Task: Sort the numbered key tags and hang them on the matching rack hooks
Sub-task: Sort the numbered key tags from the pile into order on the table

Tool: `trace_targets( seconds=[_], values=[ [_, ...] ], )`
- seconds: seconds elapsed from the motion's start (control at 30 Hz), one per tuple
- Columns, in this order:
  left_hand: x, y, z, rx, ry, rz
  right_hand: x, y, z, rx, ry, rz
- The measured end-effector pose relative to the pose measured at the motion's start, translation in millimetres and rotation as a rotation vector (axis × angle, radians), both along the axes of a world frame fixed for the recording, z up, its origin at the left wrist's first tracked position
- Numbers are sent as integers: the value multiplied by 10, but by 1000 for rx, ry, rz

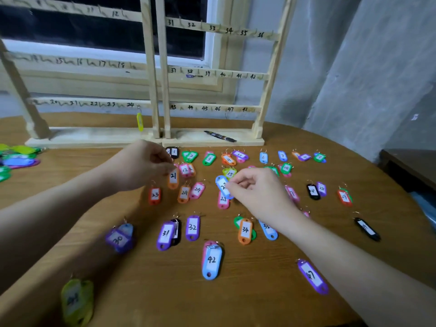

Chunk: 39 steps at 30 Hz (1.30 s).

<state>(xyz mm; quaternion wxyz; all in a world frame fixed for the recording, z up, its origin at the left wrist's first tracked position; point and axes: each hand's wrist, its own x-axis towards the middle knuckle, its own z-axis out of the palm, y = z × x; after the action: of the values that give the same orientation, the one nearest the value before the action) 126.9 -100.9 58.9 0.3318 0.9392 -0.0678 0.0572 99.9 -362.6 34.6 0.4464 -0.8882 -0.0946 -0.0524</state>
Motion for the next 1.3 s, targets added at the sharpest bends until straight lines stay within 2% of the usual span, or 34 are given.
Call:
trace_targets(
  seconds=[0.53,0.83,1.03,1.3],
  values=[
    [-205,887,-190,26,109,108,120,969,98,-113,124,205],
    [-216,1065,-296,-1,71,115,258,1300,59,-319,168,204],
    [-235,1070,-343,69,15,124,280,1356,56,-442,116,202],
    [-368,1422,-262,43,-7,164,312,1479,205,-405,38,173]
  ],
)
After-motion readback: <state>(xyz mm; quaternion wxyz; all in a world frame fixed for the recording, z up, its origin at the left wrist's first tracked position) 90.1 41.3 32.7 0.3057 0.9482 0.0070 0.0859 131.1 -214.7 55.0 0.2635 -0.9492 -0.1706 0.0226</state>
